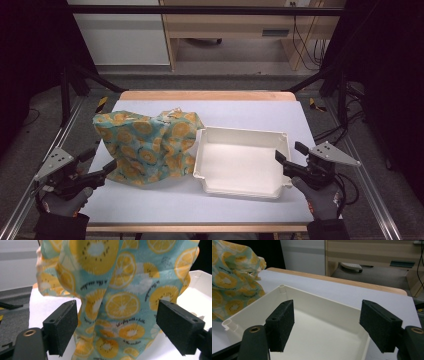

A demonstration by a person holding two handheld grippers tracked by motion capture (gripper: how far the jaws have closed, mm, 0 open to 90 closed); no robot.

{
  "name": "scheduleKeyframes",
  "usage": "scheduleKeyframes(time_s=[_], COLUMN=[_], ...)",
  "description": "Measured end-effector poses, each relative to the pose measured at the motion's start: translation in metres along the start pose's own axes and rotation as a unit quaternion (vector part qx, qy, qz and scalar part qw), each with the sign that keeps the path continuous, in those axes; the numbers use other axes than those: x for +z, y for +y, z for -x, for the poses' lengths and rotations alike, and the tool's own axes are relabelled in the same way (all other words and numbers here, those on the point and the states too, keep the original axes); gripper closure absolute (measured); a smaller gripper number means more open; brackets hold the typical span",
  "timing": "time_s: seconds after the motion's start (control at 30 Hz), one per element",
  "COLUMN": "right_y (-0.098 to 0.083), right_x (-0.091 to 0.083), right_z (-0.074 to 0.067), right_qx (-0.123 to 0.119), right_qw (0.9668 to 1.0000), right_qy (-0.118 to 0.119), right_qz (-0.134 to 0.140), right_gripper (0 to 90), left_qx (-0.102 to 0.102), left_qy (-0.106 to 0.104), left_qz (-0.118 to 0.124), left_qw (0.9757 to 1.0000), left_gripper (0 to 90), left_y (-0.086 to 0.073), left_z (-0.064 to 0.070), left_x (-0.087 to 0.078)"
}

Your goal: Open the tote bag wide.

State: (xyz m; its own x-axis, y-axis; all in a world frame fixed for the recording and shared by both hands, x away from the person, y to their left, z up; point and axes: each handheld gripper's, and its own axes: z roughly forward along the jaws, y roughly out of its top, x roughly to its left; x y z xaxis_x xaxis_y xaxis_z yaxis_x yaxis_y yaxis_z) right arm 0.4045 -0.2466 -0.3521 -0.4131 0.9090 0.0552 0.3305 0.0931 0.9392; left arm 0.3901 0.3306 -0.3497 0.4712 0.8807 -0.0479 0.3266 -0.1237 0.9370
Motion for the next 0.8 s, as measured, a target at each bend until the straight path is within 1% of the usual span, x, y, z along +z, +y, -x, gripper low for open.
scheduleKeyframes(time_s=[0.03,0.07,0.1,0.13,0.17,0.2,0.23,0.27,0.3,0.33,0.37,0.4,0.43,0.47,0.57,0.6,0.63,0.67,0.7,0.73,0.77,0.8], right_y=[0.002,0.004,0.004,0.009,0.009,0.015,0.018,0.02,0.02,0.025,0.025,0.028,0.029,0.029,0.031,0.033,0.033,0.034,0.036,0.036,0.037,0.04], right_x=[0.0,0.001,0.001,0.003,0.003,0.005,0.006,0.008,0.008,0.012,0.012,0.017,0.02,0.02,0.03,0.036,0.036,0.04,0.046,0.046,0.048,0.053], right_z=[-0.002,-0.004,-0.004,-0.008,-0.008,-0.013,-0.016,-0.019,-0.019,-0.026,-0.026,-0.034,-0.038,-0.038,-0.053,-0.062,-0.062,-0.067,-0.078,-0.078,-0.081,-0.09], right_qx=[-0.001,-0.004,-0.004,-0.011,-0.011,-0.012,-0.012,-0.013,-0.013,-0.015,-0.015,-0.015,-0.017,-0.017,-0.02,-0.026,-0.026,-0.032,-0.038,-0.038,-0.039,-0.043], right_qw=[1.0,1.0,1.0,0.9999,0.9999,0.9999,0.9998,0.9998,0.9998,0.9995,0.9995,0.9991,0.9989,0.9989,0.998,0.9971,0.9971,0.9967,0.9954,0.9954,0.995,0.9942], right_qy=[0.003,0.002,0.002,0.005,0.005,0.009,0.012,0.016,0.016,0.026,0.026,0.038,0.043,0.043,0.059,0.07,0.07,0.075,0.088,0.088,0.091,0.098], right_qz=[-0.001,-0.002,-0.002,-0.001,-0.001,0.002,0.005,0.007,0.007,0.012,0.012,0.014,0.014,0.014,0.016,0.011,0.011,0.008,0.007,0.007,0.006,0.005], right_gripper=[28.0,28.0,28.0,28.0,28.0,28.1,28.1,28.2,28.2,28.2,28.2,28.3,28.3,28.3,29.3,29.3,29.3,29.3,29.3,29.3,29.4,29.6], left_qx=[0.0,0.002,0.002,0.004,0.004,0.006,0.006,0.008,0.008,0.015,0.015,0.021,0.021,0.023,0.022,0.02,0.02,0.021,0.023,0.023,0.024,0.022], left_qy=[0.0,0.0,0.0,0.001,0.001,0.002,0.002,0.006,0.006,0.007,0.007,0.009,0.009,0.009,0.012,0.014,0.014,0.016,0.02,0.023,0.027,0.029], left_qz=[0.0,0.005,0.005,0.007,0.008,0.011,0.011,0.01,0.01,0.006,0.006,-0.001,-0.001,-0.004,-0.01,-0.011,-0.014,-0.017,-0.021,-0.023,-0.023,-0.023], left_qw=[1.0,1.0,1.0,1.0,1.0,0.9999,0.9999,0.9999,0.9999,0.9998,0.9998,0.9997,0.9997,0.9997,0.9996,0.9996,0.9996,0.9995,0.9993,0.9992,0.9991,0.9991], left_gripper=[17.2,17.2,17.3,17.2,17.2,17.3,17.3,17.4,17.6,17.7,17.7,17.8,18.3,18.3,19.8,21.0,21.5,21.5,23.1,23.1,25.4,26.1], left_y=[0.0,0.005,0.005,0.008,0.01,0.015,0.015,0.018,0.018,0.019,0.019,0.018,0.018,0.017,0.013,0.011,0.01,0.009,0.008,0.007,0.006,0.005], left_z=[0.0,0.001,0.001,0.001,0.001,0.002,0.002,0.004,0.004,0.007,0.007,0.008,0.008,0.008,0.006,0.005,0.004,0.004,0.003,0.003,0.002,0.001], left_x=[0.0,0.001,0.001,0.001,0.002,0.005,0.005,0.009,0.009,0.013,0.013,0.017,0.017,0.018,0.02,0.021,0.023,0.024,0.025,0.026,0.026,0.027])
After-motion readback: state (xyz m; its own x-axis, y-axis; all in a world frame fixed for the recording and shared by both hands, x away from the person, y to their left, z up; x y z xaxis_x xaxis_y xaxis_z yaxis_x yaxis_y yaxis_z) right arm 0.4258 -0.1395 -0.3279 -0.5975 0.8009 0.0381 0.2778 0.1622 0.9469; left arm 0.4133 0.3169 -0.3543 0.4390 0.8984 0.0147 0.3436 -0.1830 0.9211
